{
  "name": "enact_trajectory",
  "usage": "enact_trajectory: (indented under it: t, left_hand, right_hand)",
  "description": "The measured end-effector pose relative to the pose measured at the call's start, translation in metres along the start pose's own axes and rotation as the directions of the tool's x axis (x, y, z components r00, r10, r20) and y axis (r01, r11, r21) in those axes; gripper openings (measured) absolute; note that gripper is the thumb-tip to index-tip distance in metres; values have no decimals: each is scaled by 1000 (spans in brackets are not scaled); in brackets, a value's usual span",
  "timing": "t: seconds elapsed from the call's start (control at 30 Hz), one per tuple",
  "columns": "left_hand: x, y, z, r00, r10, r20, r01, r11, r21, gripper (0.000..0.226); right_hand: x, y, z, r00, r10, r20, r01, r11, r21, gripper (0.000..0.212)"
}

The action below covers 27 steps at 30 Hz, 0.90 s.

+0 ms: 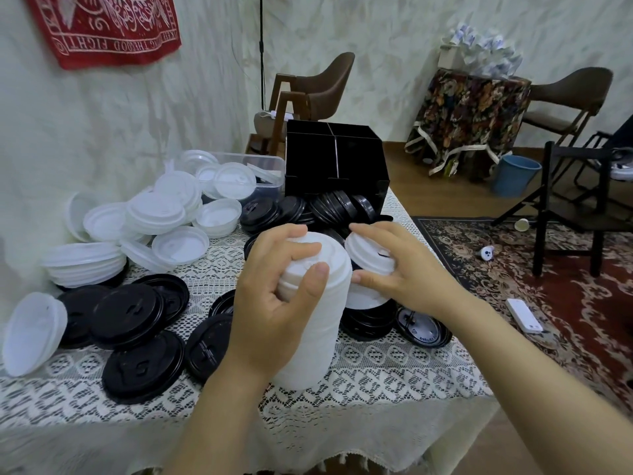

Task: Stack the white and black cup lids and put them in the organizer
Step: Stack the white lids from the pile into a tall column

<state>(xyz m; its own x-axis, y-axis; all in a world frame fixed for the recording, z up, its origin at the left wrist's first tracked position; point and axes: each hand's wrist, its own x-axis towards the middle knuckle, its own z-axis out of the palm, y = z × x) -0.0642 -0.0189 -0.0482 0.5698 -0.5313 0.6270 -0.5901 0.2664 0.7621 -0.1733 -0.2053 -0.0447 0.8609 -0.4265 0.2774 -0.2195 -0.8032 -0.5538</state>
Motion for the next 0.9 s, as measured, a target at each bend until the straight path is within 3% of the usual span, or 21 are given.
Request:
enact_trajectory:
  t: [0.23,0.53,0.9]
  left_hand:
    - [-4,1,-7,992,-109,65,113,992,-63,36]
    - [-3,0,-16,948,-283,147,309,930,-201,99]
    - [0,-2,-22,928,-296,227,352,895,-273,89]
  right_hand:
    - [5,-42,-28,970,-142,-197,159,985,73,62]
    - [-1,-94,-7,977,-207,52,198,971,133,66]
    - [1,-100,7,972,-212,105,204,976,82,69]
